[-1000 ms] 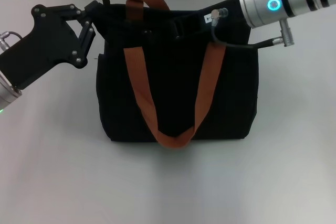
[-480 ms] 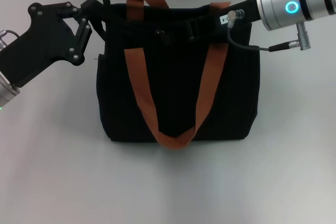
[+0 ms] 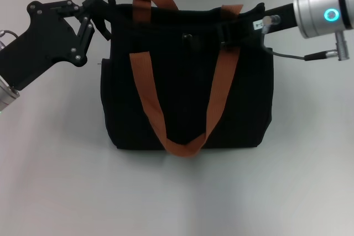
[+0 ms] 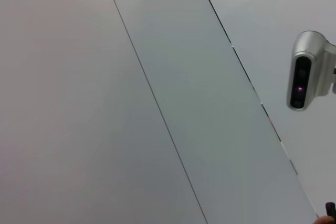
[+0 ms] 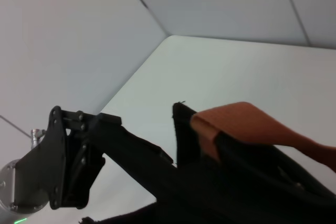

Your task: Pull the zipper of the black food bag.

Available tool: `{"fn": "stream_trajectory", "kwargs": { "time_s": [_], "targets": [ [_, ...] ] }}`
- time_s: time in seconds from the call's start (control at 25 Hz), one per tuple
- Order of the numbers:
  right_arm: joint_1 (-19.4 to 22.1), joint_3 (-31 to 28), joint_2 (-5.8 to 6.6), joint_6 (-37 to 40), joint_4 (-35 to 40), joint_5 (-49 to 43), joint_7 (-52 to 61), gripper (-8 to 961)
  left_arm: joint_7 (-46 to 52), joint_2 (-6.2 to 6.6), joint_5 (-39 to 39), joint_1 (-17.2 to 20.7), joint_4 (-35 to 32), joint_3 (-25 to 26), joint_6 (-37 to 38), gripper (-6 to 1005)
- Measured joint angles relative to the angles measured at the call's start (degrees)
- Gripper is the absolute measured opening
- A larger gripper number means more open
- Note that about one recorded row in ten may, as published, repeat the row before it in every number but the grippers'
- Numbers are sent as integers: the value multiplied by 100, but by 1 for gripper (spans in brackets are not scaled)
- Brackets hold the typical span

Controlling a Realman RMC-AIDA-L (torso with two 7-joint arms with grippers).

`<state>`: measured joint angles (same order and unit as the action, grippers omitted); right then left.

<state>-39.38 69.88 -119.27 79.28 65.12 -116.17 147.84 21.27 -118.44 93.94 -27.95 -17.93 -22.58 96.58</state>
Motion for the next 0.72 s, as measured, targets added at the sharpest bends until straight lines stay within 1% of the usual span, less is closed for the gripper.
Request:
{"fn": "stream_trajectory", "kwargs": {
  "time_s": [0.24,0.72],
  "targets": [
    [233,-196,0,99,186,-83,20,-3,0,1,-12,0,-4,0,-1,93],
    [509,-482,0,251,459,-145,-2,-2,0,-4,-13,-1,-8,0,-9,98]
  ]
}}
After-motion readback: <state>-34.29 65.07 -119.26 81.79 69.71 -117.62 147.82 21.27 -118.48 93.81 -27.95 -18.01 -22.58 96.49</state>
